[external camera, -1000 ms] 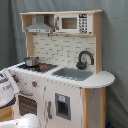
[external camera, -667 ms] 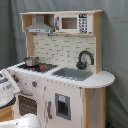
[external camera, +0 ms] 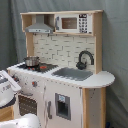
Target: Play with the kitchen
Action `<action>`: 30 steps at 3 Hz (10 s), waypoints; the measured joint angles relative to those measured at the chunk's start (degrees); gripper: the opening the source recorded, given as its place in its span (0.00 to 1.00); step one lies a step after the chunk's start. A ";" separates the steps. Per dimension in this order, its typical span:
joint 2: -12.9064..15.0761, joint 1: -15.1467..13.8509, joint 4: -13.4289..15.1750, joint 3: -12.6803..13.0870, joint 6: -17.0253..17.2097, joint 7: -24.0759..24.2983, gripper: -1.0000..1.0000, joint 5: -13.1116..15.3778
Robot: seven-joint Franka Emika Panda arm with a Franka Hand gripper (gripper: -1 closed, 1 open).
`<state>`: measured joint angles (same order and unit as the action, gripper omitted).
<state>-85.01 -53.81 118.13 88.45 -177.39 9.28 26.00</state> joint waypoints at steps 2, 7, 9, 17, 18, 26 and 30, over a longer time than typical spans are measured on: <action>0.00 0.01 -0.02 0.01 0.11 -12.55 0.00 0.00; 0.03 0.09 -0.26 0.20 1.09 -37.94 0.00 -0.06; 1.46 3.84 0.91 0.15 5.42 -37.39 1.00 -0.42; 1.22 20.61 18.00 1.73 8.33 7.32 1.00 -0.45; 1.21 20.76 18.34 2.33 8.30 13.29 1.00 -0.45; -0.75 14.86 21.07 7.10 7.69 62.94 1.00 -0.35; -0.80 7.49 16.39 6.75 5.52 66.62 0.00 6.83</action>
<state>-85.82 -46.32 134.52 95.20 -171.87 75.90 32.83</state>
